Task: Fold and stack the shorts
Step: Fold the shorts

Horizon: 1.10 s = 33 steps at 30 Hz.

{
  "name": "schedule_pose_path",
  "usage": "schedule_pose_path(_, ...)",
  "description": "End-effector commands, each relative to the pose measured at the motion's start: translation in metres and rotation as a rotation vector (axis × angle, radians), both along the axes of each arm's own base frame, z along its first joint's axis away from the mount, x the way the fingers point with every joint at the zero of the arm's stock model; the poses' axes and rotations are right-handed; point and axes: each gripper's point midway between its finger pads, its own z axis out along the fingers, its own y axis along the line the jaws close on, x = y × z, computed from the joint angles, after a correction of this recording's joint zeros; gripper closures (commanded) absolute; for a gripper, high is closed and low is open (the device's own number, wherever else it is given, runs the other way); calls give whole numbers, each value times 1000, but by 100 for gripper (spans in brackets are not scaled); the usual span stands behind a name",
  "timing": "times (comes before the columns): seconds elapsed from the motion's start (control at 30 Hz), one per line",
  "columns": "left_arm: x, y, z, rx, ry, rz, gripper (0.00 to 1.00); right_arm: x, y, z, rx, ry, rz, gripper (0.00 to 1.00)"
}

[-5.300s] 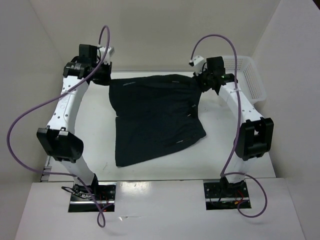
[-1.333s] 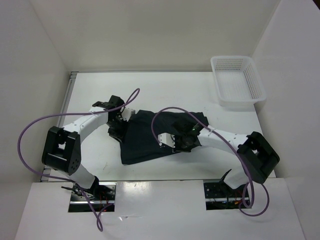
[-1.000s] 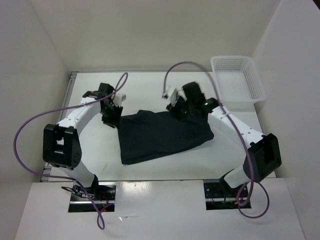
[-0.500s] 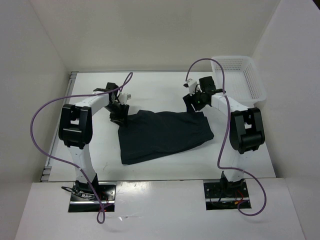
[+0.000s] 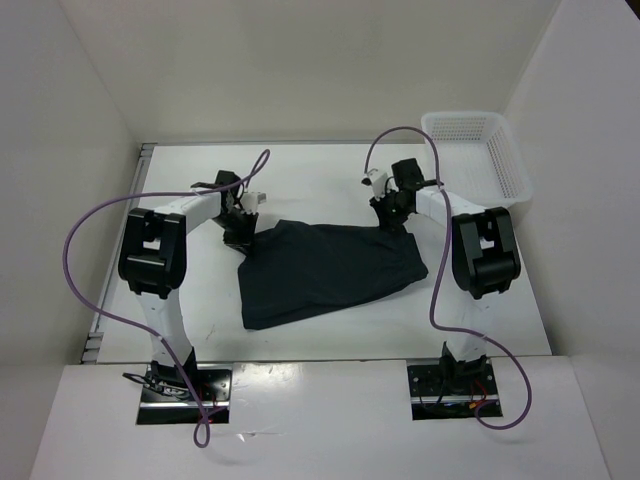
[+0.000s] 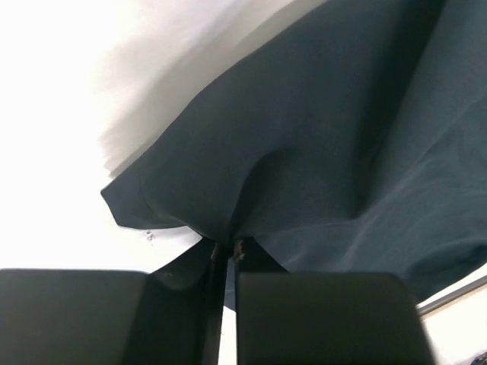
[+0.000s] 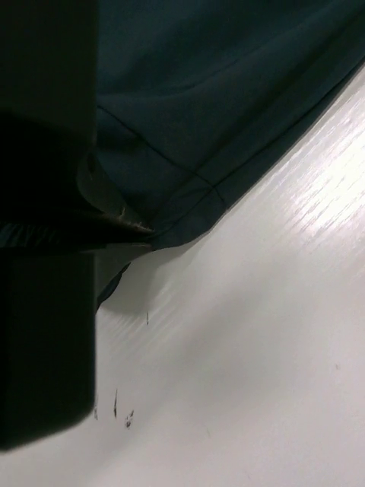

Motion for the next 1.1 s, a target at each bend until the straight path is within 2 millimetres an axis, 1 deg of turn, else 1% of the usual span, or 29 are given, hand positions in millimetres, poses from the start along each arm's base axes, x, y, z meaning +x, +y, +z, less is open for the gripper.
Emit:
schedule_pose_path(0.0, -22, -1, -25, 26, 81, -25, 93, -8, 10, -2, -9, 11, 56, 90)
schedule_pose_path(0.03, -21, 1, -25, 38, 80, -23, 96, -4, 9, -1, -12, 0, 34, 95)
schedule_pose_path(0.07, -20, 4, -23, 52, 68, -21, 100, 7, 7, 6, -14, -26, -20, 99)
schedule_pose_path(0.1, -19, 7, -24, 71, 65, -18, 100, 13, 7, 11, -12, -46, -43, 99)
schedule_pose_path(0.13, -18, 11, -25, 94, 62, -14, 100, 25, 7, 18, -6, -87, -79, 99)
schedule_pose_path(0.17, -15, 21, -23, 133, 44, 2, 100, 40, 1, 31, 8, -127, -137, 99)
schedule_pose_path(0.2, -14, 24, -23, 150, 41, 5, 100, 51, -6, 39, 8, -157, -196, 99)
schedule_pose_path(0.23, -11, 31, -20, 159, 32, 23, 100, 67, -5, 51, 43, -197, -271, 99)
schedule_pose_path(0.27, -7, 35, -19, 166, 22, 34, 100, 77, -12, 60, 47, -227, -324, 99)
schedule_pose_path(0.3, -6, 41, -19, 199, 18, 40, 100, 86, -23, 62, 9, -260, -390, 99)
schedule_pose_path(0.33, -1, 44, -14, 216, -4, 45, 100, 95, -27, 66, 15, -290, -447, 99)
schedule_pose_path(0.37, -1, 47, -14, 233, -7, 49, 100, 102, -31, 77, 9, -319, -483, 99)
schedule_pose_path(0.43, 3, 51, -12, 255, -28, 55, 100, 113, -40, 79, -21, -352, -534, 99)
schedule_pose_path(0.5, 3, 49, -12, 265, -31, 48, 100, 118, -39, 87, -10, -374, -536, 99)
schedule_pose_path(0.53, 3, 51, -12, 274, -32, 50, 100, 118, -39, 81, -15, -364, -535, 99)
schedule_pose_path(0.6, 3, 51, -12, 274, -32, 50, 100, 116, -35, 77, -5, -350, -509, 99)
schedule_pose_path(0.67, 3, 49, -12, 262, -31, 48, 95, 109, -32, 66, -1, -320, -493, 80)
schedule_pose_path(0.7, 7, 48, -9, 260, -41, 49, 92, 109, -34, 66, -8, -323, -500, 67)
schedule_pose_path(0.73, 6, 43, -9, 251, -41, 38, 87, 111, -34, 68, -4, -333, -500, 54)
schedule_pose_path(0.77, 9, 43, -6, 249, -51, 39, 81, 111, -36, 73, -15, -347, -501, 39)
schedule_pose_path(0.8, 9, 43, -6, 249, -52, 39, 72, 115, -35, 80, -8, -362, -502, 35)
schedule_pose_path(0.83, 14, 44, -4, 256, -65, 43, 68, 122, -36, 97, -7, -403, -501, 32)
schedule_pose_path(0.87, 20, 43, 4, 252, -90, 46, 65, 126, -38, 112, -7, -436, -501, 30)
schedule_pose_path(0.9, 24, 45, 10, 262, -110, 52, 62, 130, -37, 123, -5, -457, -496, 30)
schedule_pose_path(0.93, 27, 47, 19, 273, -138, 59, 61, 130, -38, 136, -3, -478, -489, 30)
schedule_pose_path(0.97, 33, 48, 29, 278, -169, 67, 58, 127, -39, 149, -10, -498, -475, 30)
schedule_pose_path(1.0, 40, 49, 40, 284, -204, 75, 56, 122, -41, 154, -23, -498, -464, 30)
schedule_pose_path(1.03, 42, 52, 56, 291, -246, 86, 51, 115, -43, 151, -41, -485, -451, 30)
schedule_pose_path(1.07, 44, 56, 67, 313, -273, 98, 50, 107, -44, 159, -53, -496, -419, 30)
